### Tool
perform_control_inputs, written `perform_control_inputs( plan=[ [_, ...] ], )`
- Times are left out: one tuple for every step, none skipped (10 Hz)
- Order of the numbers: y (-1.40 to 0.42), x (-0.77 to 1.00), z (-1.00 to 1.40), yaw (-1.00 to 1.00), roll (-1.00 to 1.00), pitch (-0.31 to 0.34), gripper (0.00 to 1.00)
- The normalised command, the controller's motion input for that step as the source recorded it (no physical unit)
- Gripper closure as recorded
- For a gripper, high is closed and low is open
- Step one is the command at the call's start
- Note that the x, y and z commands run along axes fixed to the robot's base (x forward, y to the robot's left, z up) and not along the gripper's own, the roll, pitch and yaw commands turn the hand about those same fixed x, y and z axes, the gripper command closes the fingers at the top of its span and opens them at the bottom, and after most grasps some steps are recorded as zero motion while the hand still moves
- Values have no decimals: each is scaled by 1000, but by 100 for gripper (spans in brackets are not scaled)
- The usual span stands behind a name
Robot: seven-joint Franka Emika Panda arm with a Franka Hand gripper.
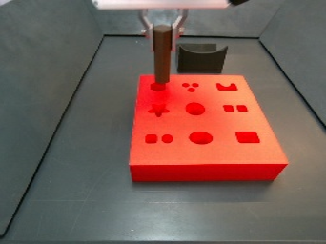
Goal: Insert the hexagon object.
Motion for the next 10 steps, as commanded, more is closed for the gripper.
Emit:
perform_control_inputs(
  plan=[
    [103,-246,-180,-83,-19,-100,100],
    [11,-37,-131,0,-14,-104,100],
    [0,0,-151,0,0,-84,100],
    [-20,126,-157,0,46,-6,100],
    [0,157,-194,0,51,0,100],
    [0,120,-197,0,29,-3,100],
    [0,31,-214,0,11,-21,100],
    [0,0,-237,0,20,-26,100],
    [0,0,-249,0,24,-34,100],
    [0,0,-249,0,59,0,100]
  ],
)
